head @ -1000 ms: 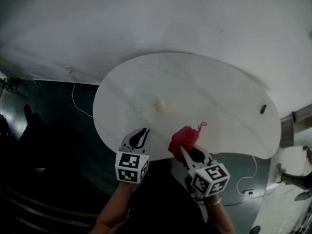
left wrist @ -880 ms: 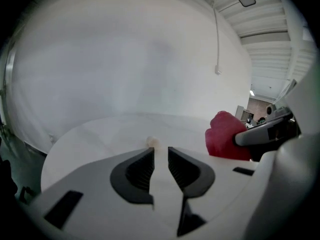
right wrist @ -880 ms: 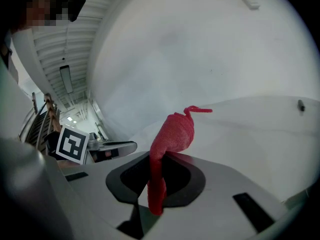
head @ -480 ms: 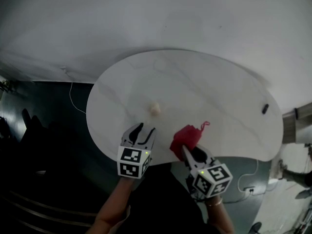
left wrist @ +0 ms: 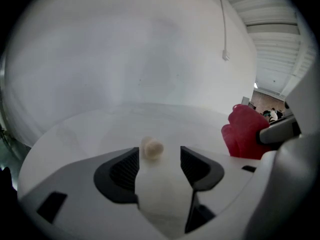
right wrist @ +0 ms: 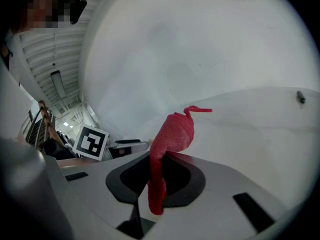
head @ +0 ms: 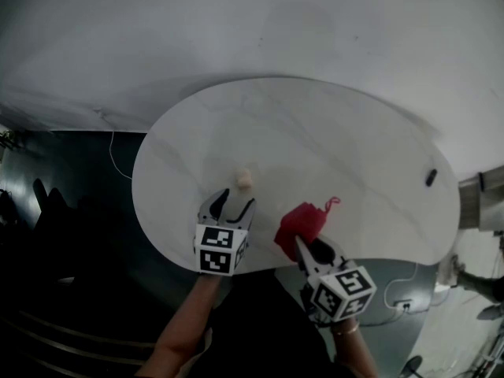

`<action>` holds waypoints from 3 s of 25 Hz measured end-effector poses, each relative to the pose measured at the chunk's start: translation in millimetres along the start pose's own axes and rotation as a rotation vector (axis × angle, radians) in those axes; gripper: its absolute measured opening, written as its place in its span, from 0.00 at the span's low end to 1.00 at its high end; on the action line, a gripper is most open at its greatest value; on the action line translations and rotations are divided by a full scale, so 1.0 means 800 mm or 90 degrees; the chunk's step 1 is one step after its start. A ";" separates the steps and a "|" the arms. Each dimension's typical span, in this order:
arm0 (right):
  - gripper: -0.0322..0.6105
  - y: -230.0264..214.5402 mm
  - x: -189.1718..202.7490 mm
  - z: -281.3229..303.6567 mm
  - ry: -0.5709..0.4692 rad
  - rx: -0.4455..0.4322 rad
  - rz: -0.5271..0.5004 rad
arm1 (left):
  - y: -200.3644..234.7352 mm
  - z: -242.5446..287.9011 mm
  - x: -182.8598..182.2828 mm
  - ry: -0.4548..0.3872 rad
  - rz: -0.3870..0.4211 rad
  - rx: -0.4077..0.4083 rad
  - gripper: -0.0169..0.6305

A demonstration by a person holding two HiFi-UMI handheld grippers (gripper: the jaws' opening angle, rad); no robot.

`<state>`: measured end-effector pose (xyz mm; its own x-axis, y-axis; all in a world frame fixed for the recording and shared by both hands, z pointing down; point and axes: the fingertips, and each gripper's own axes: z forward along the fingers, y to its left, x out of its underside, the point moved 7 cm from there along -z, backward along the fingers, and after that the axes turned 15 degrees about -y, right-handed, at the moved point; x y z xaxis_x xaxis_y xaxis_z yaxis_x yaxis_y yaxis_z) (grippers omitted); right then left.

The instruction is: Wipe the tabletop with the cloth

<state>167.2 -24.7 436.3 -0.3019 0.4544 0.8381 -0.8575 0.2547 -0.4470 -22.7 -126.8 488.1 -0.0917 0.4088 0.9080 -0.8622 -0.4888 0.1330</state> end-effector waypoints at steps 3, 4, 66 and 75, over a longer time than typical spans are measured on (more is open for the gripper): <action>0.13 -0.007 -0.001 0.002 0.005 0.002 0.003 | 0.003 0.019 0.001 0.014 0.000 -0.015 0.40; 0.13 -0.010 -0.001 0.003 0.007 0.002 0.005 | 0.003 0.025 0.001 0.018 0.001 -0.020 0.40; 0.13 0.278 0.188 0.162 0.310 -0.372 -0.133 | 0.127 -0.389 0.065 -0.113 -0.123 -0.420 0.25; 0.13 0.185 0.169 0.136 0.343 -0.212 -0.153 | 0.121 -0.340 0.039 -0.126 -0.101 -0.331 0.25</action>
<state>-45.9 -18.5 517.6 0.2049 0.6918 0.6924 -0.6742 0.6126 -0.4125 -244.2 48.4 421.5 0.1109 0.2706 0.9563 -0.9938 0.0304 0.1066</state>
